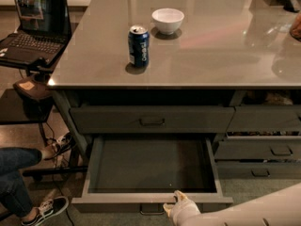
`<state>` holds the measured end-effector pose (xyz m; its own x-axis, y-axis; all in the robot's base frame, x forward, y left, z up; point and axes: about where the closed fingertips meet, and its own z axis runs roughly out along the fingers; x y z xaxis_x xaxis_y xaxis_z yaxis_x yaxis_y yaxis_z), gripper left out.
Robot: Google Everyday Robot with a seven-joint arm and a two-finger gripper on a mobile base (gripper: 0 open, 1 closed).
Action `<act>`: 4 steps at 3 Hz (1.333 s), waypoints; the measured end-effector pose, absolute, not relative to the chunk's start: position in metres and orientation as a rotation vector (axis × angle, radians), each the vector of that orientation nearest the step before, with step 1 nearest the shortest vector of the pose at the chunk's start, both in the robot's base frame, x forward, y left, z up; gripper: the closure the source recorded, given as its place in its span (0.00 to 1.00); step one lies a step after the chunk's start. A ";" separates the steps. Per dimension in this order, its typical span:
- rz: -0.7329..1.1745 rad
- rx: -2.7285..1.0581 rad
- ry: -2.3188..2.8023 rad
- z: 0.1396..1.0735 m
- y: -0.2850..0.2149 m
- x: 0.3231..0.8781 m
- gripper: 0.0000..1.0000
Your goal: Open middle drawer
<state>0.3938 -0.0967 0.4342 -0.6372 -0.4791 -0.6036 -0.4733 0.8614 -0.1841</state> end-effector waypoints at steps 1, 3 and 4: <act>-0.011 -0.687 2.361 0.434 -0.097 0.394 0.81; -0.011 -0.687 2.361 0.434 -0.097 0.394 0.35; -0.011 -0.687 2.361 0.434 -0.097 0.394 0.11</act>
Offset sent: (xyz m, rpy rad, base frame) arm 0.0000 0.0000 0.0000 0.0000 0.0000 0.0000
